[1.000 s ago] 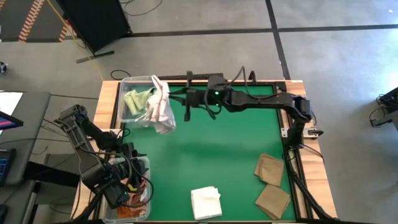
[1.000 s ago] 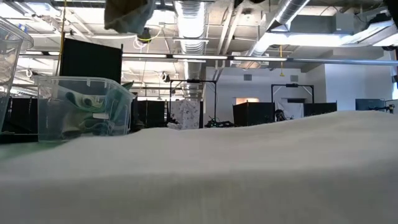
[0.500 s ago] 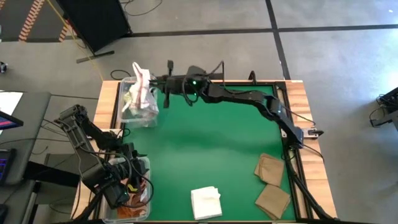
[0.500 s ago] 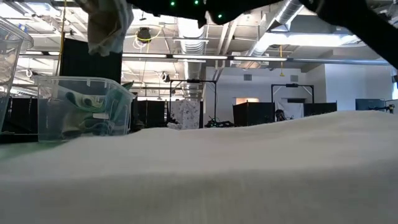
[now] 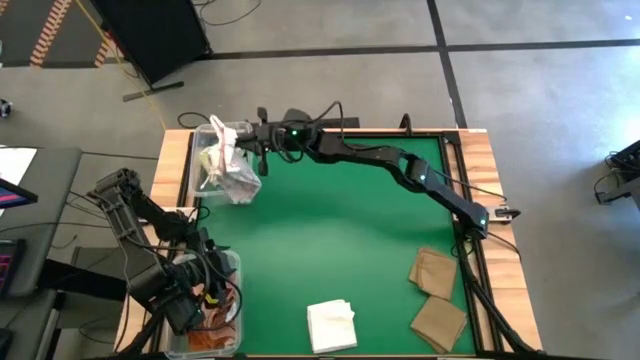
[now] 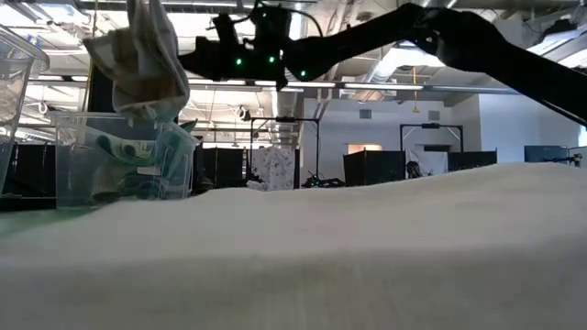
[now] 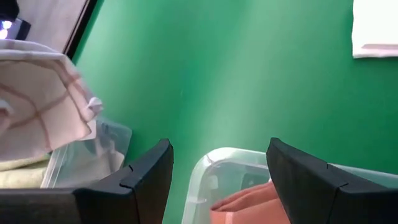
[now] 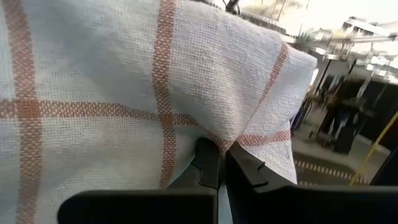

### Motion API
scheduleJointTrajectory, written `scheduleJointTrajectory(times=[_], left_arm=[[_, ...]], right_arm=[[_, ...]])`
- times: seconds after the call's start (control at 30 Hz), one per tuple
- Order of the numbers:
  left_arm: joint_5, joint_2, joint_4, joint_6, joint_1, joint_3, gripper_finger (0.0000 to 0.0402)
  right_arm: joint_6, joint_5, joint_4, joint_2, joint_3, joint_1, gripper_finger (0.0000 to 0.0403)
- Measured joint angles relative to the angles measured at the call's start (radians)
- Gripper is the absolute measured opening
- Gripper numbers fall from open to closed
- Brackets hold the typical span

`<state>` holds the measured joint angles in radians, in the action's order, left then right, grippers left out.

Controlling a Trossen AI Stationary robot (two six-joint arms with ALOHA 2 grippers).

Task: Sort towels by color in basket
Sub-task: Put the white patterned towel into the top transparent bin

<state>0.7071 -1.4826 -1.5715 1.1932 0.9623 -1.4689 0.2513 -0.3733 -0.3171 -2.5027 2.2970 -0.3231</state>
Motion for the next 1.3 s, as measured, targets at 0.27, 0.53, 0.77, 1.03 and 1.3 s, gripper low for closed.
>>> scheduleJointTrajectory(times=[0.27,0.53,0.77,1.03,1.3], left_arm=[[-0.004,0.0,0.0,-0.007,-0.001,0.0,0.0248],[0.004,0.0,0.0,-0.01,-0.005,0.0,0.0248],[0.061,0.0,0.001,-0.034,-0.026,0.0,0.0248],[0.127,0.0,0.0,-0.124,-0.079,0.0,0.0248],[0.179,0.027,-0.001,-0.244,-0.175,0.001,0.0233]], right_arm=[[-0.018,0.001,0.096,-0.008,-0.001,-0.008,0.0053],[-0.011,0.002,0.214,-0.006,-0.001,-0.007,0.0158],[-0.008,0.006,0.275,-0.001,-0.001,-0.007,0.0247],[0.041,0.063,0.375,0.068,-0.001,-0.004,0.0247],[0.16,0.189,0.675,0.214,-0.001,0.0,0.0234]])
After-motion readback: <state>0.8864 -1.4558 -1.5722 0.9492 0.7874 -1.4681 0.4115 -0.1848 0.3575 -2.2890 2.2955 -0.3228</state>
